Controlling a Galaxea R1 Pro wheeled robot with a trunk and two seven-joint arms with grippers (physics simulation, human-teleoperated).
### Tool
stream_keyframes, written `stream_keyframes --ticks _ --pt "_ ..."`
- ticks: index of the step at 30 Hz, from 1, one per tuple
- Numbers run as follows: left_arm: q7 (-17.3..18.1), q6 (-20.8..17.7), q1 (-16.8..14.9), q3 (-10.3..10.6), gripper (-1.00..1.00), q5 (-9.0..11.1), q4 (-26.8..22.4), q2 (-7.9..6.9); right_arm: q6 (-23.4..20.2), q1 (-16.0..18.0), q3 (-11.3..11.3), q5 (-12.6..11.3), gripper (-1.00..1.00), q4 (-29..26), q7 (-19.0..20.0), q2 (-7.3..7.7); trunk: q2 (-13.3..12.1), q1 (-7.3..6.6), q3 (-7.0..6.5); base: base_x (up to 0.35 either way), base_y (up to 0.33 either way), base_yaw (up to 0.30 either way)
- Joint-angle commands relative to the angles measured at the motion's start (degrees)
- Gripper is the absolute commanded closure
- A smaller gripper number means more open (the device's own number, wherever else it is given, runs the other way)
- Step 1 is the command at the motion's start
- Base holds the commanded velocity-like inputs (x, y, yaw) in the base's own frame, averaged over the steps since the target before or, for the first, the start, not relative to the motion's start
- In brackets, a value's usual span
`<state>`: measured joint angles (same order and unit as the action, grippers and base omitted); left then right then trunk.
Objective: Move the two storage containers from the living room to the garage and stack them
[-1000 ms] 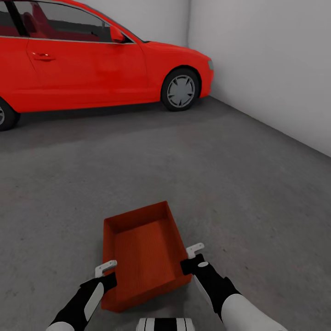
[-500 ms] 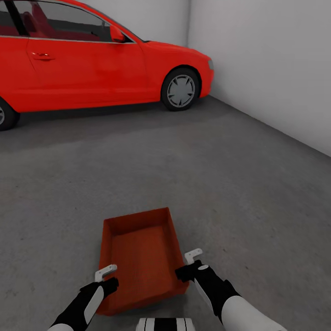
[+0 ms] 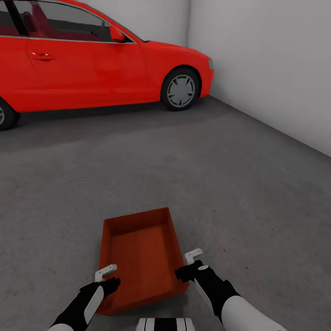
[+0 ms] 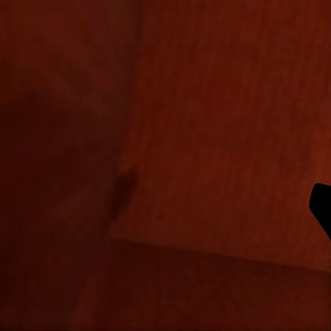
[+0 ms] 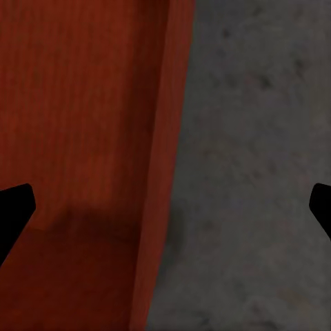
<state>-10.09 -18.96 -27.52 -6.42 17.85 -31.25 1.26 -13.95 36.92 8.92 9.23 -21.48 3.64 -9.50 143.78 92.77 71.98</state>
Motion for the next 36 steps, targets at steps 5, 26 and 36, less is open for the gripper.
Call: stream_keyframes --ticks 5,26,36 --pt "-0.3 -0.38 0.0 -0.12 -1.0 0.61 -0.13 0.05 -0.38 0.0 0.04 0.61 -1.0 -0.14 0.22 0.01 0.02 -0.01 0.04 0.0 0.0 0.0" --pt "-0.37 -0.5 0.0 -0.08 -1.0 0.61 -0.14 0.13 -0.38 0.01 0.04 0.61 -1.0 -0.14 0.31 0.01 -0.13 -0.29 -2.39 0.0 0.0 0.0" --pt "-0.37 -0.53 0.01 -0.08 -1.0 0.61 -0.13 0.15 -0.38 0.0 0.04 0.61 -1.0 -0.14 0.31 0.01 -0.26 -0.55 -4.61 0.0 0.0 0.0"
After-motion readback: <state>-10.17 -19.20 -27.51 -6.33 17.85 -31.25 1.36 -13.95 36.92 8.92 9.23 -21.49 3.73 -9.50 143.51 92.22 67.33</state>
